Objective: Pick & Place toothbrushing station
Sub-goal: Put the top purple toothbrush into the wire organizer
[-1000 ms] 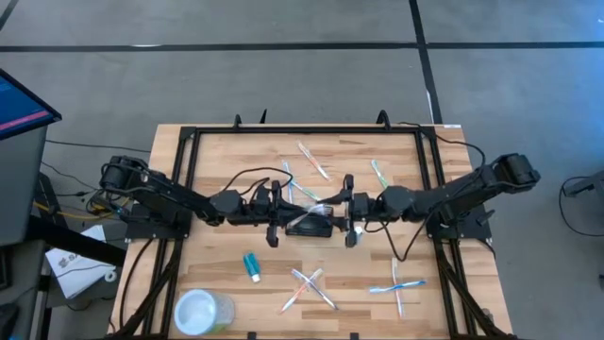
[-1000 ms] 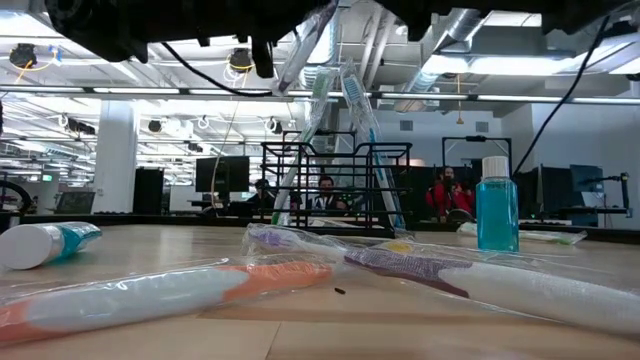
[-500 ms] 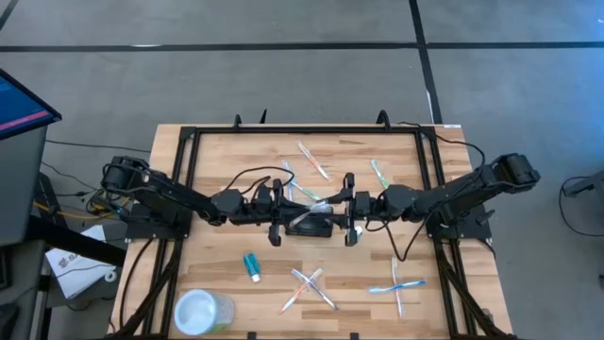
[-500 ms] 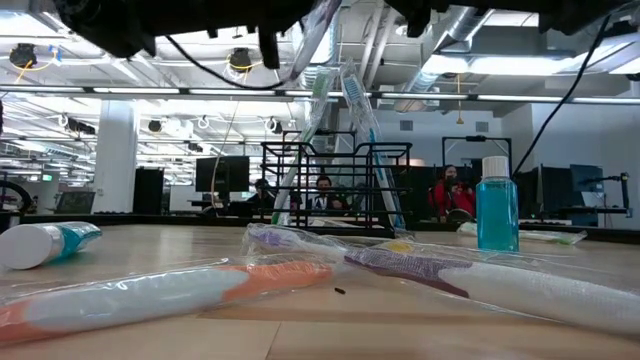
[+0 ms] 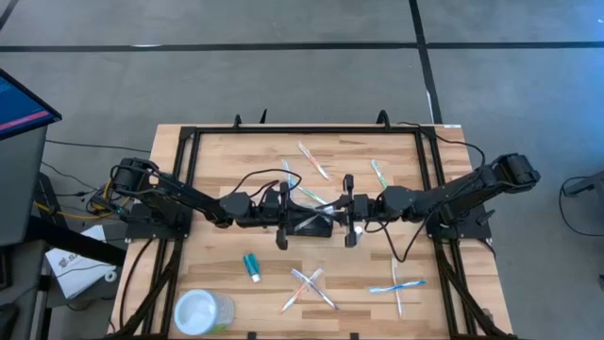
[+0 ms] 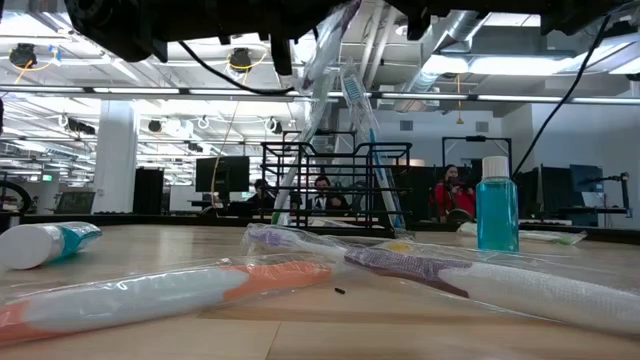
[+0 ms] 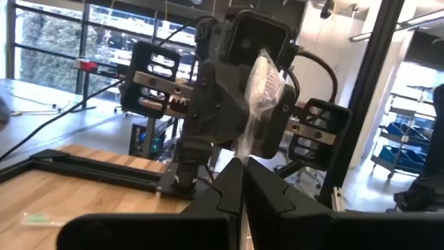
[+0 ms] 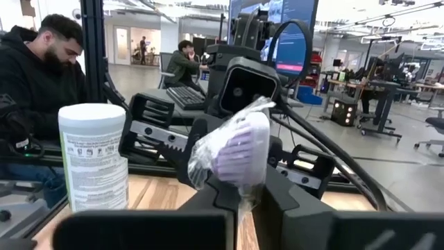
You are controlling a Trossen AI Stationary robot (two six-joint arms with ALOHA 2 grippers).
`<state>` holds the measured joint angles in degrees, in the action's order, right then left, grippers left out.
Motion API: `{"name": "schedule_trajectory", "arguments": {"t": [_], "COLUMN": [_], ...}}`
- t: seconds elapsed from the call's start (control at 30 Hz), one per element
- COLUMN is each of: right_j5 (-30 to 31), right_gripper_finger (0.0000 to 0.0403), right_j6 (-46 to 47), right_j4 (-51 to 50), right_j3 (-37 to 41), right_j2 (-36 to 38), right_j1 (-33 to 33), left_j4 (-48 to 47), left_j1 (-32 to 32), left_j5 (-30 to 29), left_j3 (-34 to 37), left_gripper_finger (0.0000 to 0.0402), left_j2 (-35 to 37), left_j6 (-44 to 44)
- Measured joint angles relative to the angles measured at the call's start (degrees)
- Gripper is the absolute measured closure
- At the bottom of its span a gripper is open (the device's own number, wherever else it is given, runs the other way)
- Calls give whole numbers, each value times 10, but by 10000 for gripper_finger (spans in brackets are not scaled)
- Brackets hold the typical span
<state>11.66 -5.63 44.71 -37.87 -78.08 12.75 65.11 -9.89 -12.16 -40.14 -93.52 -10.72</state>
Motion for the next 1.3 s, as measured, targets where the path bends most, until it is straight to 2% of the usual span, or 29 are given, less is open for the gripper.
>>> {"name": "schedule_trajectory", "arguments": {"t": [0.2,0.67,1.07,1.3], "right_j5": [0,2,11,47], "right_gripper_finger": [394,398,398,398], "right_j6": [7,60,87,87], "right_j4": [-7,-190,-273,-289], "right_j3": [0,0,0,0], "right_j2": [2,108,129,129], "right_j1": [0,0,-2,-2], "left_j4": [-9,-34,-41,-52], "left_j1": [0,0,0,0], "left_j5": [-1,-3,-2,-1], "left_j3": [0,0,0,0], "left_gripper_finger": [399,341,343,345], "left_j2": [2,6,6,6], "left_j6": [23,34,34,32]}}
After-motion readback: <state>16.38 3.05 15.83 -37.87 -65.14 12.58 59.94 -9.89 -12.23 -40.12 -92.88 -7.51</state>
